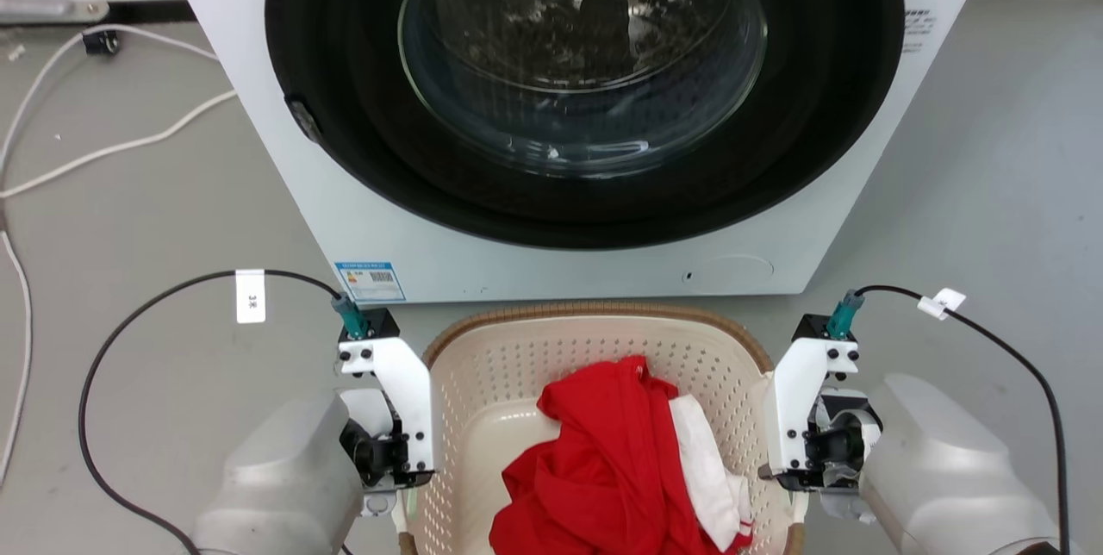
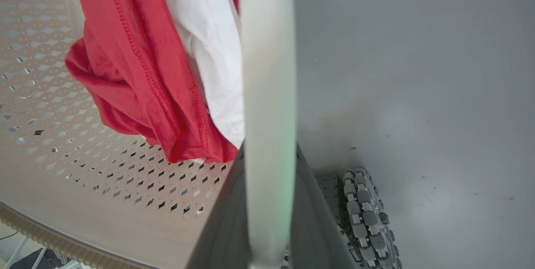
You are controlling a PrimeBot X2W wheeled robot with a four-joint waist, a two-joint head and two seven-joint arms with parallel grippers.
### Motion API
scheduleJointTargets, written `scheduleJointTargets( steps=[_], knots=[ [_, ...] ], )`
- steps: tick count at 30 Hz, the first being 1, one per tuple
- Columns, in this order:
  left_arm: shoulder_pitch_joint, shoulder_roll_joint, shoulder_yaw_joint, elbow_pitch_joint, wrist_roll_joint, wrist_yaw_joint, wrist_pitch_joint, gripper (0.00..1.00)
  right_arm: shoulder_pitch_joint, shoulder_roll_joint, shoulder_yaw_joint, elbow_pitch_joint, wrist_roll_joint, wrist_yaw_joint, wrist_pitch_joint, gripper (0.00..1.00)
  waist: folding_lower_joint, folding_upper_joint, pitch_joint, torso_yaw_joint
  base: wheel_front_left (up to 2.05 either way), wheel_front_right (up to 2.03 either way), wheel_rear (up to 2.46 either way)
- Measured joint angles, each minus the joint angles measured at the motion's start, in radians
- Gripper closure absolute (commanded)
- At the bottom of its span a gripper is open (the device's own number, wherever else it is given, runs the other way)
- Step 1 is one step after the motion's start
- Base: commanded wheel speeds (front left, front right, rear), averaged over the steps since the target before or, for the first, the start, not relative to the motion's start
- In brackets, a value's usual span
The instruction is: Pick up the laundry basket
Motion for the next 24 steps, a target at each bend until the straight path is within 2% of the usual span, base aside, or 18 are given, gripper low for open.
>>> scheduleJointTargets(
  steps=[12,24],
  knots=[
    [0.057,-0.009,-0.015,0.002,-0.027,0.001,0.03,1.0,0.041,-0.002,-0.019,0.003,-0.002,0.0,0.068,1.0,0.0001,0.0,-0.064,-0.009,0.0,0.0,0.0],
    [0.086,-0.011,-0.034,-0.006,-0.043,0.001,0.02,1.0,0.068,-0.002,-0.038,0.003,-0.032,0.0,0.08,1.0,0.0001,0.0,-0.099,-0.004,0.0,0.0,0.0]
  ],
)
